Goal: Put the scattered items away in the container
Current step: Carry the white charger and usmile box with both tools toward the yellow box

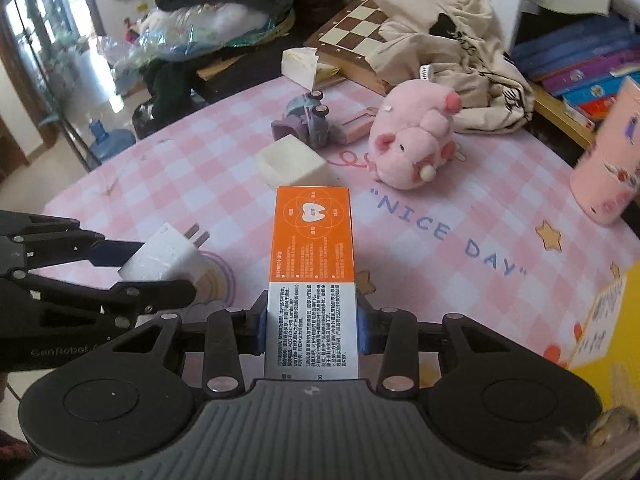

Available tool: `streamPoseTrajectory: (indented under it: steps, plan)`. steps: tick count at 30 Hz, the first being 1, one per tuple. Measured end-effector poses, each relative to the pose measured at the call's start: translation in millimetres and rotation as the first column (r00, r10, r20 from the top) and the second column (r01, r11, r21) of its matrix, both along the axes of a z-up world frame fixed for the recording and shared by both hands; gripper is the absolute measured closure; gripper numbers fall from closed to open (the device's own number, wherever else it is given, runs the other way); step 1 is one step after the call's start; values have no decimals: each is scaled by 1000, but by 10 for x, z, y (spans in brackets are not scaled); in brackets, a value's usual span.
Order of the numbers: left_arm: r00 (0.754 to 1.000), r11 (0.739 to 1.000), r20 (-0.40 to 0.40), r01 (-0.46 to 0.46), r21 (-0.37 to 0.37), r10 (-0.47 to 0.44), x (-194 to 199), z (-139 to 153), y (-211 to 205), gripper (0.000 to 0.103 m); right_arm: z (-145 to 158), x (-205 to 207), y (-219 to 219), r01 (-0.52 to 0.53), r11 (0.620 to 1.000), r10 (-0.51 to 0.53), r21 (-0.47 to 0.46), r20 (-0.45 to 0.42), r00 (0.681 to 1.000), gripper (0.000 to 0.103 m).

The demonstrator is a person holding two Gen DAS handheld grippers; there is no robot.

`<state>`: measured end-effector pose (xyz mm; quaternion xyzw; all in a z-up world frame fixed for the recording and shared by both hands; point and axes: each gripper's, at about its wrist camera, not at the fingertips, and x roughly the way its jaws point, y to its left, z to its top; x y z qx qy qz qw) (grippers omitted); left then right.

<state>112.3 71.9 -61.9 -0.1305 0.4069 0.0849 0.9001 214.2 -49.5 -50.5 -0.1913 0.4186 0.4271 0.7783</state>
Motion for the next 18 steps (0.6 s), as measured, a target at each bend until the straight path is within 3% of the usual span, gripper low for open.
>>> streamPoseTrajectory:
  steps: [3,18]
  plan:
    - [1000,1000,14,11,1,-12,-71,41,-26,61,14,-109,-58,27,1000,-27,9,-14,1000,66]
    - [994,999,93,53,12,-54,-573,284,-111,61,263,-769,-279,113,992,-117,65,75,990,66]
